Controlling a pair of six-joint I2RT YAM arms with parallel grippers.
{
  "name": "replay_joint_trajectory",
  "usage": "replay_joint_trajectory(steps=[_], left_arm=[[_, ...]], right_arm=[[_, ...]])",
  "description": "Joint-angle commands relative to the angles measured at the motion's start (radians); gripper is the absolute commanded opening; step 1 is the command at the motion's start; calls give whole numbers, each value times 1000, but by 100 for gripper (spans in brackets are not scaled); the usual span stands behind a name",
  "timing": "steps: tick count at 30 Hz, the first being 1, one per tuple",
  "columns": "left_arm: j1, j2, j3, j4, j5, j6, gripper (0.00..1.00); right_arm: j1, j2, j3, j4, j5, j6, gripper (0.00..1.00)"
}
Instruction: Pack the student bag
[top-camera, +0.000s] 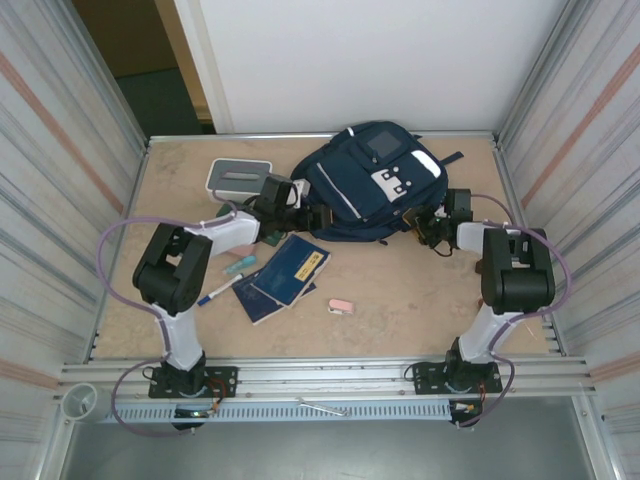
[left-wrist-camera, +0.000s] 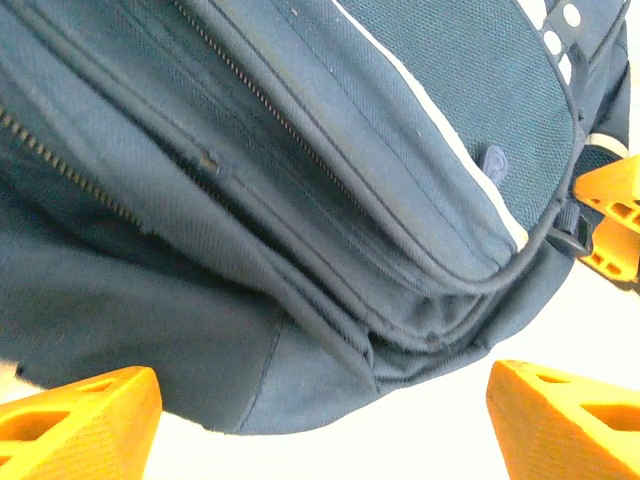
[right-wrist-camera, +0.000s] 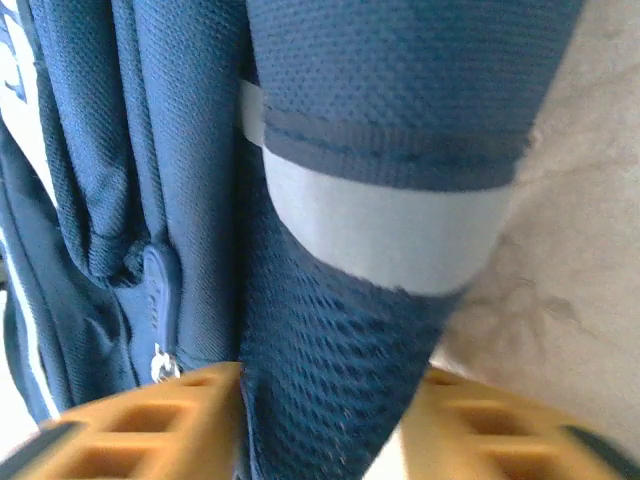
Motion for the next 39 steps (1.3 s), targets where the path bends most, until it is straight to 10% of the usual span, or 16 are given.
replay_joint_trajectory(steps=[1,14,23,39], left_arm=[[-37,-124,-78,77,2,33,78],[-372,-205,-124,141,-380,24,70],[-370,-122,-69,195,-462,81,71],[-315,1,78,242,-357,76,39]], right_arm=[[19,-54,-34,187,-43,123,8],[252,-449,-72,270,285,323,0],[277,-453,-50,250,266,304,0],[271,-415,-51,239,242,285,0]])
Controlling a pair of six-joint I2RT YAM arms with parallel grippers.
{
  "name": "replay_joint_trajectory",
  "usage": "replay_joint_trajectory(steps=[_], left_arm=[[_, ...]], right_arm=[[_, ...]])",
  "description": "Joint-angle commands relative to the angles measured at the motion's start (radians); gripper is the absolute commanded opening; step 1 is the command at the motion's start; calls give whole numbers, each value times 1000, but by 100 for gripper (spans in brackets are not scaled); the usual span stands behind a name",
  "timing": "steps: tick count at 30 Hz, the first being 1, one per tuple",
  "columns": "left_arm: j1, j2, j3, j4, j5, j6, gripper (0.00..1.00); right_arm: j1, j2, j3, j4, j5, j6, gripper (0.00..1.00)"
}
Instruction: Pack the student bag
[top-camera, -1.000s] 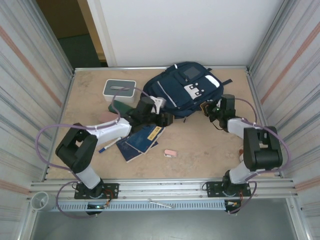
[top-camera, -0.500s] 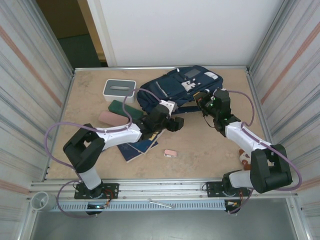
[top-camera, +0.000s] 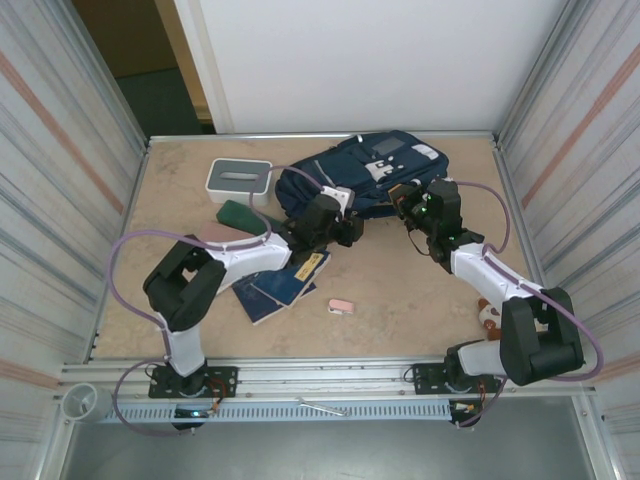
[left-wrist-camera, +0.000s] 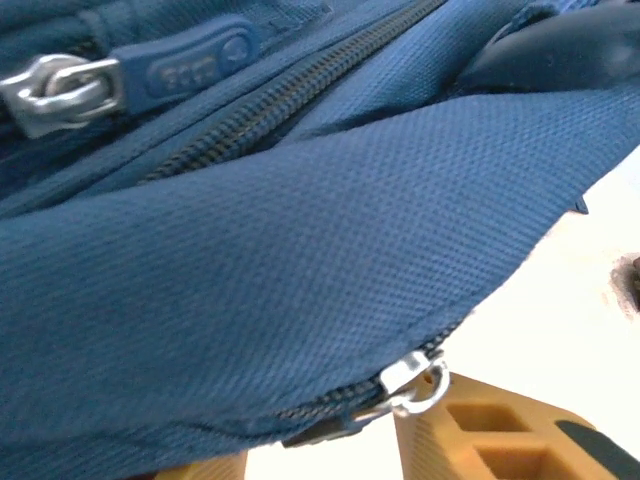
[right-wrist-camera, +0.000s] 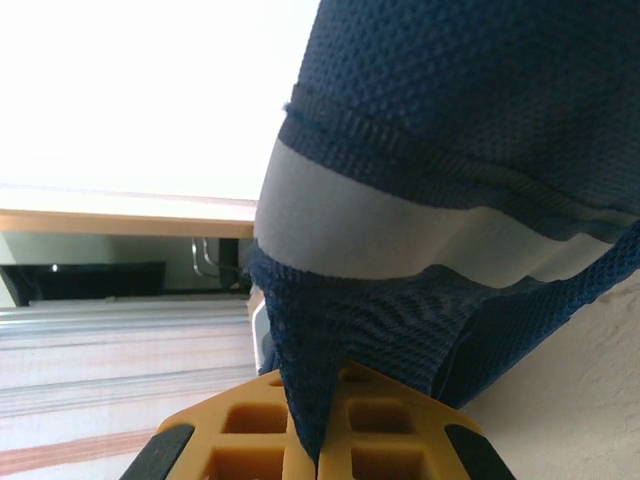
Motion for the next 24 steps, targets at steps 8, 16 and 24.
replay_joint_trajectory(steps=[8,16,24], left_arm=[[11,20,58,94,52,-5,17],[85,-47,-63,103,77,-25,0],[136,-105,-106,-20,30,71,0]], right_arm=[[-6,35,44,61,-35,-25,0],[-91,56,79,-43,-138,-137,0],[-157,73,133,-201,-202,-282,0]])
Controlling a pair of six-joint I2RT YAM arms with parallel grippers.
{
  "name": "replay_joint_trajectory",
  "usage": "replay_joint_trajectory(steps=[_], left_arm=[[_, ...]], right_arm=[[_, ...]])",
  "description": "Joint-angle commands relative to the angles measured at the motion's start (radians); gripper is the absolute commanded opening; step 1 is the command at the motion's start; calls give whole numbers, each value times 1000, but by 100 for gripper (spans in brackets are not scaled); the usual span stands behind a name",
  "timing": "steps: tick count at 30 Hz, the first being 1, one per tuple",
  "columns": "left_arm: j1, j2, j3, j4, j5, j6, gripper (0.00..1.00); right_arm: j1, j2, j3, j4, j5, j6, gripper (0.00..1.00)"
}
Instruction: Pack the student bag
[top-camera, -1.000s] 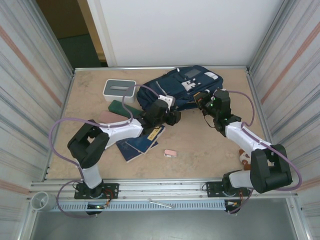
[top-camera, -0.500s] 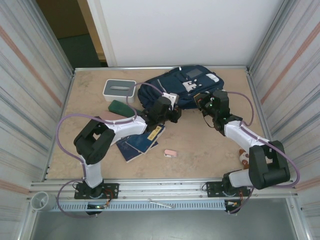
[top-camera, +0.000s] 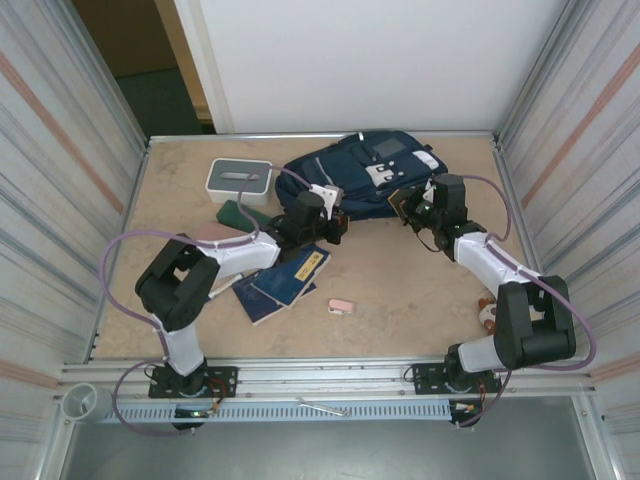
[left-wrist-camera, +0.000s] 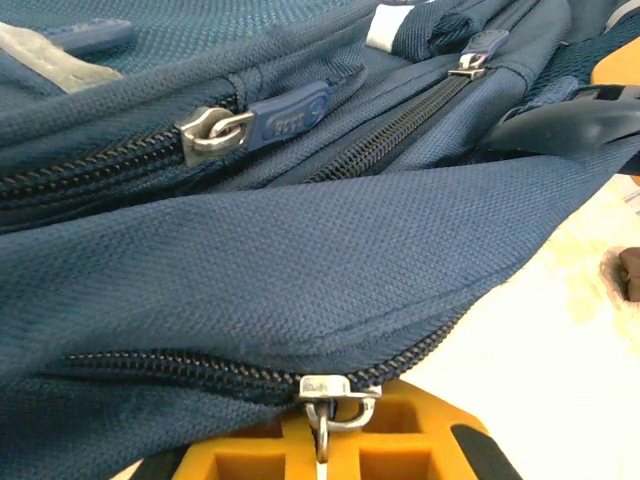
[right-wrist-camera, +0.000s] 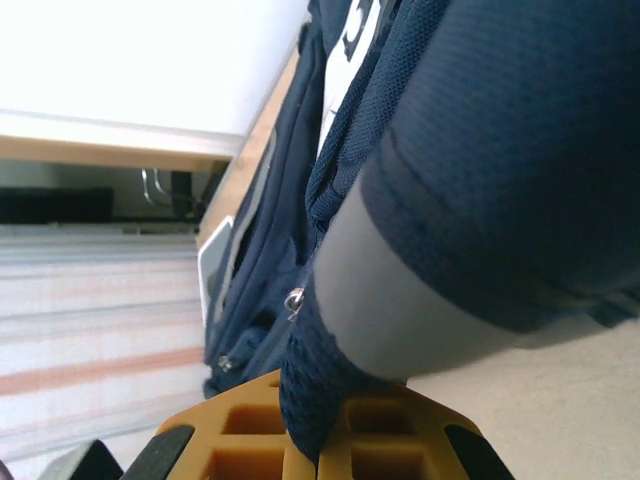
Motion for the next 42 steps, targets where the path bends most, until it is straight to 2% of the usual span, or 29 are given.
replay_joint_trajectory(steps=[1,5,8,11,14,18,20,22,27,31,34,42], left_arm=[[58,-73,-34,-86,-92,47,0],[95,-100,-60,-128,-103,72,0],[103,-101,-36,-201,-66,157,0],[103,-99,-15,-250,41,239,0],[102,-106,-2,-273,230,286,0],[103,-103,26,-241,452,244,0],[104,-109,22,-215,474,220,0],[123,-119,5,-221,442,205,0],[175,-134,-28,-314,259,216,0],[151,-126,-19,-305,294,267,0],[107,-118,-16,-298,268,306,0],[96,-102,-11,-356,-143,204,0]], right_arm=[[-69,2,61,-49,11,-109,0],[-104,25,94,-113,4,-164,0],[-112,55,125,-152,1,-194,0],[-112,96,163,-177,3,-208,0],[-97,139,191,-170,2,-199,0],[-44,181,211,-143,32,-189,0],[-34,189,212,-140,53,-196,0],[-48,187,203,-153,65,-214,0],[-102,175,183,-167,35,-265,0],[-88,181,168,-107,-36,-231,0],[-80,181,165,-81,-59,-199,0],[-94,180,173,-128,-43,-238,0]])
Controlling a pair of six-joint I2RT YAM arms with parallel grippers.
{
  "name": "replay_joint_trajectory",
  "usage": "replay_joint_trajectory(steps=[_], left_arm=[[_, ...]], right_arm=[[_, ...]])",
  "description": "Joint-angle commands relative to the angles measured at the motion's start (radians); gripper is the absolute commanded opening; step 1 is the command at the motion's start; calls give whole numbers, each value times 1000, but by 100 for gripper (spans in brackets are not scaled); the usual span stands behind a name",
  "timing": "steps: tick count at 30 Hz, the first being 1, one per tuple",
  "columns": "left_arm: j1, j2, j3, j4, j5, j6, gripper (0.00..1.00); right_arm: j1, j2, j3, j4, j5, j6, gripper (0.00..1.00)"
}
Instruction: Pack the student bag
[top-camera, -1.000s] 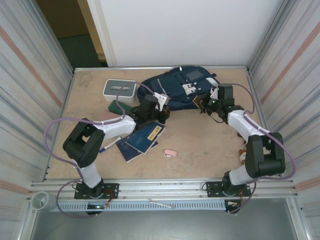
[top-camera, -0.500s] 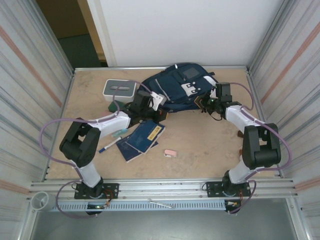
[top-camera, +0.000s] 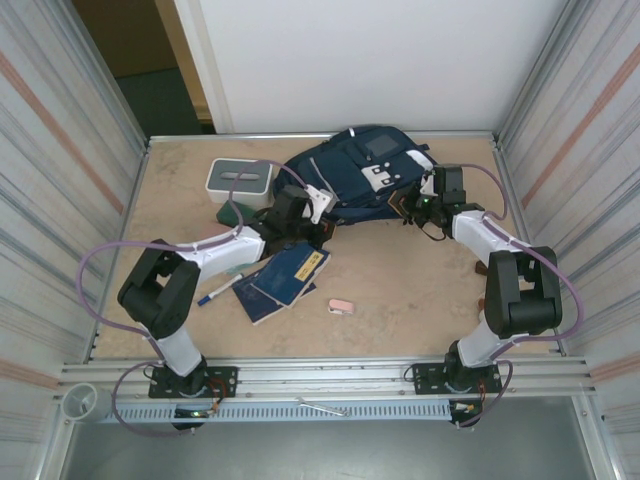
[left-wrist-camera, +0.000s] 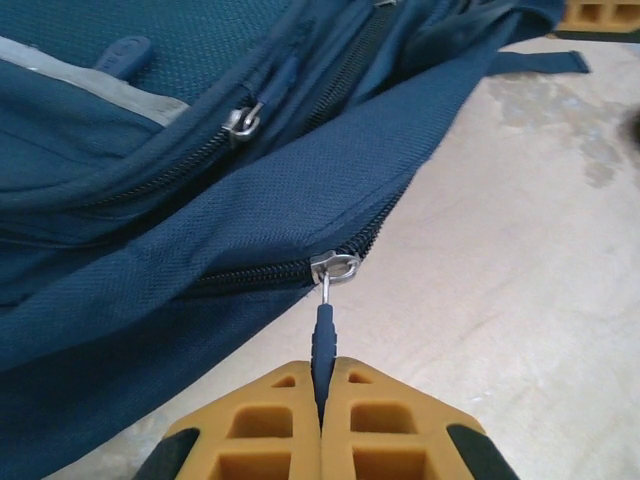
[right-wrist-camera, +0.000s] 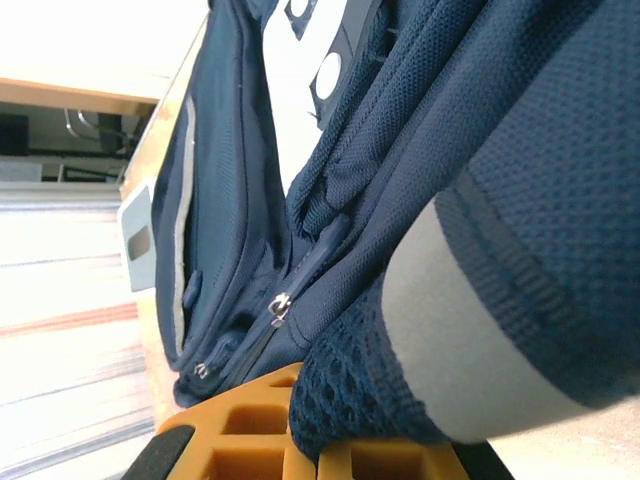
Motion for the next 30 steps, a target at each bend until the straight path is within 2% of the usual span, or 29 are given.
replay_joint_trajectory(steps=[1,4,6,11,15,19,23,27,30], left_arm=[[25,-11,0,-134,-294,-52,0],[20,-4,13,-174,-388,-59,0],[21,-9,4,-165,-381,-57,0],[19,-47,-66,17,-99,-56,0],[-48,-22,-28,80,-14,-9,0],[-72,21,25,120,91,-39,0],[-82,39,46,137,146,-45,0],[-75,29,24,122,91,-43,0],[-55,5,-17,161,125,-65,0]], right_arm=[[-40,-1,6,58,46,-38,0],[-40,5,5,42,34,-57,0],[-41,7,6,25,43,-76,0],[-48,23,19,3,70,-89,0],[-3,53,29,76,29,-20,0],[42,64,22,131,38,30,0],[56,65,6,154,42,46,0],[36,58,-8,137,55,27,0],[15,47,-32,149,64,33,0]])
